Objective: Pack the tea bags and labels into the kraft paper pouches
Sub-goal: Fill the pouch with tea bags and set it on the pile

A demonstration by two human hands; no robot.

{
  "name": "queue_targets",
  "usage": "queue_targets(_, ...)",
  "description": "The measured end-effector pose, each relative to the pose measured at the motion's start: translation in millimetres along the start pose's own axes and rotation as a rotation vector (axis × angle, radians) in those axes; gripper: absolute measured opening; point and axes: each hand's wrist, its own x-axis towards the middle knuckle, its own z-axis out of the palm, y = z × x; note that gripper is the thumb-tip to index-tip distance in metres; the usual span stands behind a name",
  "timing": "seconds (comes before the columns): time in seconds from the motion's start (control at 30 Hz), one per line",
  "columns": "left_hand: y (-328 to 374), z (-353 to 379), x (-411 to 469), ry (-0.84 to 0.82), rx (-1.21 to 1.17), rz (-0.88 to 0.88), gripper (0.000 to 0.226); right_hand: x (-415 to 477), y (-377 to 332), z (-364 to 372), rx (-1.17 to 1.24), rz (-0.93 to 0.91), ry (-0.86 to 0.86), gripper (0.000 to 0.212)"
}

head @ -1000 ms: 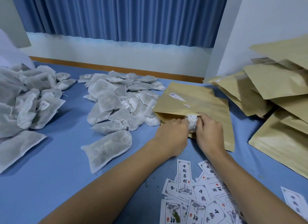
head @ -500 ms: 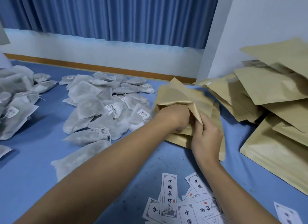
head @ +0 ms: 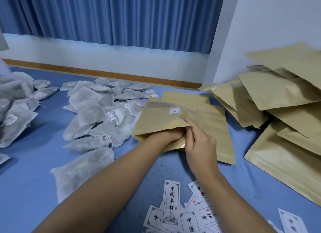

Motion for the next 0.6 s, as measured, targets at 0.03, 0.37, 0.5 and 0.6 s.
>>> queue_targets(0.03,-2,-1,-8,0.060,0.047,0.052,0.025,0,1,-1,-0.001,0.009,-0.017,0.032)
queue_targets(0.37,-67,-30,-83,1.011,-0.066,0.030,0.027,2,7,2,0.013,0.179,-0.076,0.037)
queue_targets(0.5,-96,-27,-76,0.554,-0.009,-0.239,0.033,3,11,0,-0.027,0.220,-0.064,0.033)
queue_targets(0.6,-101,-23,-76,0.345,0.224,-0.182,0.058,3,13,-1,-0.048,0.257,-0.043,0.029)
